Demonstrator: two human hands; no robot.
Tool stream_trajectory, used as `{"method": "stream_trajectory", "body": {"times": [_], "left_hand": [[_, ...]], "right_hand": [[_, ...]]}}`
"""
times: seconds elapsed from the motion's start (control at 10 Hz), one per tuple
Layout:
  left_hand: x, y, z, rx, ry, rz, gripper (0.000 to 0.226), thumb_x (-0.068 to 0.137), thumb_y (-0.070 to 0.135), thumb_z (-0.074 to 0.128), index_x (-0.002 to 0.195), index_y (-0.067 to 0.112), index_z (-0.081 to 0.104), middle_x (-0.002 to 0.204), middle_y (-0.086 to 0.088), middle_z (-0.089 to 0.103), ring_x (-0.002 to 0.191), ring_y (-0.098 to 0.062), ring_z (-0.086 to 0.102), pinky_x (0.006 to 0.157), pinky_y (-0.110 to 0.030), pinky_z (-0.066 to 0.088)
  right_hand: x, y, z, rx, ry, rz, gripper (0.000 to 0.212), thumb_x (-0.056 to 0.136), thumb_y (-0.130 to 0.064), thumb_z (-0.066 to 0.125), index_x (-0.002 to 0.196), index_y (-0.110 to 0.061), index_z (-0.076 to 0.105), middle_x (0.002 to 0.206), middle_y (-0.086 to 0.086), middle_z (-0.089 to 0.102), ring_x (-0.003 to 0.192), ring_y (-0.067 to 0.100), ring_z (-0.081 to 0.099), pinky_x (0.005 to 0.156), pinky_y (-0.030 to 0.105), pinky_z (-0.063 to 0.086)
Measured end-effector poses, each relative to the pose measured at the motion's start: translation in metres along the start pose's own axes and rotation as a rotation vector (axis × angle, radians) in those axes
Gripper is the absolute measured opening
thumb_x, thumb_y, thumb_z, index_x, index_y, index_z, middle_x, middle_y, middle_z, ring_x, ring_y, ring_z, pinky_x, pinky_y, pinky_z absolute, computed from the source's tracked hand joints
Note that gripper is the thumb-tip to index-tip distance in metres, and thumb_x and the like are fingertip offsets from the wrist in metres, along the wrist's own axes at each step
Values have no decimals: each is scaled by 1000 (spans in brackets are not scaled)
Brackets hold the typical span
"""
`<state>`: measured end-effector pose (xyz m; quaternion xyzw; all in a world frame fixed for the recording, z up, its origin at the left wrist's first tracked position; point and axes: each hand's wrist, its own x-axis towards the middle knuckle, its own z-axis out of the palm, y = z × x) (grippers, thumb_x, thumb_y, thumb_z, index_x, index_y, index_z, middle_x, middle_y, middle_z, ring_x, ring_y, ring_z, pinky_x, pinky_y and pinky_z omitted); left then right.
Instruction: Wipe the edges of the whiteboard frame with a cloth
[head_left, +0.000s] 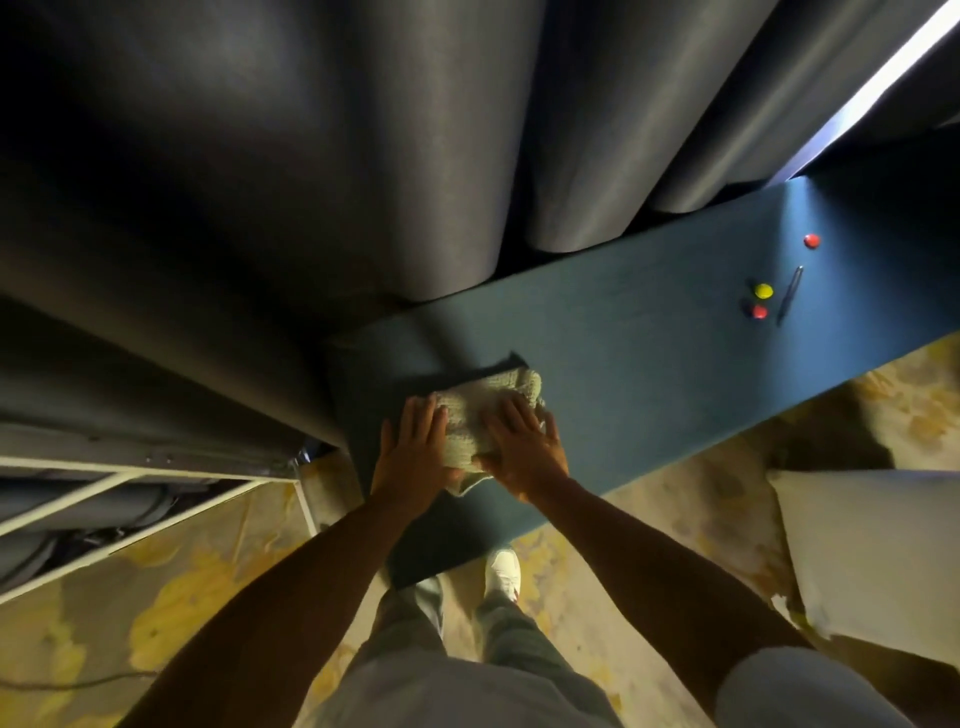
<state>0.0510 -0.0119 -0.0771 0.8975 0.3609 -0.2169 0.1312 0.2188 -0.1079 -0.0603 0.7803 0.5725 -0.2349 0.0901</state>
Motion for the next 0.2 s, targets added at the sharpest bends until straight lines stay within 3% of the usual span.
{"method": "stream_trajectory", "body": {"times": [0.1,0.2], "left_hand": [[6,-1,-18,20,-78,-8,108,94,68,58,167,14,0,177,-13,-4,163,-38,1,128,-62,19],[5,-2,-43,12,10,-6,101,97,69,50,168,14,4,177,-14,1,163,-35,10,129,-56,21]], "right_hand": [[7,6,-16,91,-68,1,76,91,-64,53,155,-35,25,165,4,18,153,30,7,118,62,15],[8,13,-38,132,-50,24,74,91,-63,52,155,-33,29,164,6,23,151,31,16,117,58,22]]}}
